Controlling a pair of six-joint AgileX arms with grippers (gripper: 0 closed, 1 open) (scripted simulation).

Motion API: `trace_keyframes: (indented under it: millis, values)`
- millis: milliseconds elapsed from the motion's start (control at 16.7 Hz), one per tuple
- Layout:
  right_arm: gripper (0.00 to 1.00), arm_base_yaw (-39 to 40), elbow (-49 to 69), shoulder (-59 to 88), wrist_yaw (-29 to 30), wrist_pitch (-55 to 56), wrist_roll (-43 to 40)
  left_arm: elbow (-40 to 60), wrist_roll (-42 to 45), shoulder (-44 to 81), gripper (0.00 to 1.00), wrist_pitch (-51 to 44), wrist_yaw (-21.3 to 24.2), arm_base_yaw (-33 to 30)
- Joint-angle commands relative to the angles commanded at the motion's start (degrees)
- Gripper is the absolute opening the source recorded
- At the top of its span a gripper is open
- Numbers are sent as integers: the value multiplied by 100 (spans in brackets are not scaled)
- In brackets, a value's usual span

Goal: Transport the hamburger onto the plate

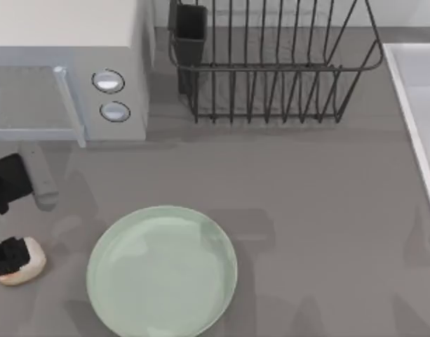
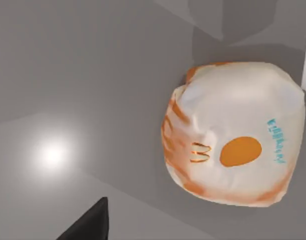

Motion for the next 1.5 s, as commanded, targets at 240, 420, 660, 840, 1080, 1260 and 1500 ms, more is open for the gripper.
trace_keyframes:
  millis: [240, 420, 660, 840, 1080, 1260, 1500]
  values:
    - [100, 0, 0, 0, 0, 0, 0, 242, 248, 356, 100, -205, -8, -12]
    - [100, 0, 0, 0, 0, 0, 0, 224, 240, 337, 100, -191, -7, 16]
    - [100, 0, 0, 0, 0, 0, 0, 2, 259, 562, 100, 223, -8, 0]
    - [100, 0, 0, 0, 0, 0, 0, -360, 268, 950, 100, 1036, -7, 4]
    - [100, 0, 0, 0, 0, 0, 0, -724, 279, 1337, 100, 1749, -6, 4]
    - [100, 0, 0, 0, 0, 0, 0, -740, 280, 1356, 100, 1777, -6, 4]
    - [100, 0, 0, 0, 0, 0, 0, -740, 280, 1356, 77, 1777, -6, 4]
